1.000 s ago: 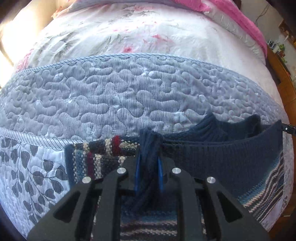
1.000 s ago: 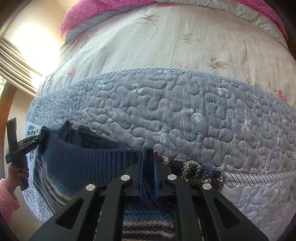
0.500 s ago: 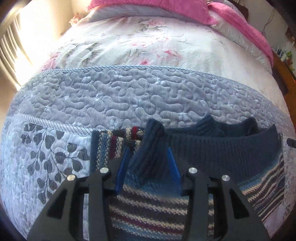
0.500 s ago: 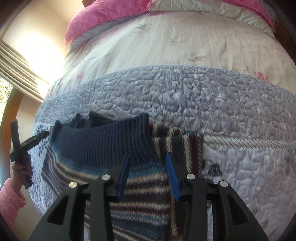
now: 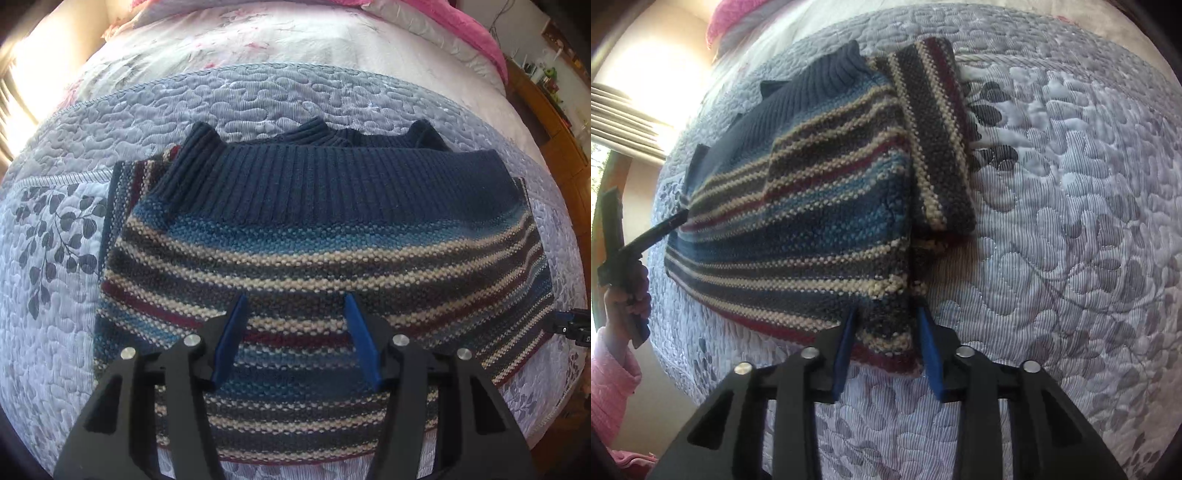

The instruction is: Fold small clothes

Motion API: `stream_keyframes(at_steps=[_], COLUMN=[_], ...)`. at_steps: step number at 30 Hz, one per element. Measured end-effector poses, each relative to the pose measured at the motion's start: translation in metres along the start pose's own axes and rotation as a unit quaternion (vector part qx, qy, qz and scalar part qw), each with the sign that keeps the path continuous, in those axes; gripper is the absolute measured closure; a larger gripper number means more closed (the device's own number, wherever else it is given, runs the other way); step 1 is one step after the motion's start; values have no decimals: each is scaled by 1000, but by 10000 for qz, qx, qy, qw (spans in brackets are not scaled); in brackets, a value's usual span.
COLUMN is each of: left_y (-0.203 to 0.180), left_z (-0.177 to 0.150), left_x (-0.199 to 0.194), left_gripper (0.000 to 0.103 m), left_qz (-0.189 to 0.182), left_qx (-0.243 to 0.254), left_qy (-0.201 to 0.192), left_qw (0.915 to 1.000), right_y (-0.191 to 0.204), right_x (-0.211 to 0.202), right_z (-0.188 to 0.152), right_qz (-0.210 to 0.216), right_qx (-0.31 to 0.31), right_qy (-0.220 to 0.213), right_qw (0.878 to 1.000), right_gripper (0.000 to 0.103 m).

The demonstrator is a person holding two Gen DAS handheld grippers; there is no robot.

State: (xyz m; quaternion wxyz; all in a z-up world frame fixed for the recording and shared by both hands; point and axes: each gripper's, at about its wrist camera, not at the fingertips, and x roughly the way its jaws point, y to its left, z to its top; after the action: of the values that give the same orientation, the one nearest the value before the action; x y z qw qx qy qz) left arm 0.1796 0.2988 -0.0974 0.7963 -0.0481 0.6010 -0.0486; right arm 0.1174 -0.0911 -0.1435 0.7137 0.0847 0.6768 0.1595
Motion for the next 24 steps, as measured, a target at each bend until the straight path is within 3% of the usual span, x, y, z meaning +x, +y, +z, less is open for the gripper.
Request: stream_keyframes(at_steps=[1, 3, 9, 11, 13, 15, 20, 24], left_y=[3, 7, 6, 7, 6, 4, -13, -27], left_z=[0, -1, -6, -4, -1, 2, 10, 11], left_x=[4, 9, 21, 20, 12, -2, -16, -3], left_gripper=[44, 43, 40, 40, 41, 41, 36, 36], left_qz=[-31, -87, 18, 20, 56, 42, -140, -128], left_qx=[-92, -210, -92, -115, -113, -109, -43, -50], left_qy=[37, 120, 139, 173, 179, 25, -144, -31], left_qw=[9999, 9997, 9999, 9998, 9998, 9999, 9998, 9999], right_y=[0, -1, -10, -9, -4, 3, 11, 5], right_x=[-1, -4, 14, 11, -4, -23, -30, -6], right_z=[1, 1, -9, -6, -1, 6, 51, 81], right_qz=[14, 53, -199, -152, -273, -380, -317, -211], right_qx=[-14, 49, 98, 158, 62, -94, -100, 111], right_qy=[28, 73, 299, 285, 150, -120, -422, -313], right_qw=[10000, 9999, 9993, 9994, 9995, 9992, 9986, 9992], right_gripper=[87, 90, 90, 87, 71, 62, 62, 64])
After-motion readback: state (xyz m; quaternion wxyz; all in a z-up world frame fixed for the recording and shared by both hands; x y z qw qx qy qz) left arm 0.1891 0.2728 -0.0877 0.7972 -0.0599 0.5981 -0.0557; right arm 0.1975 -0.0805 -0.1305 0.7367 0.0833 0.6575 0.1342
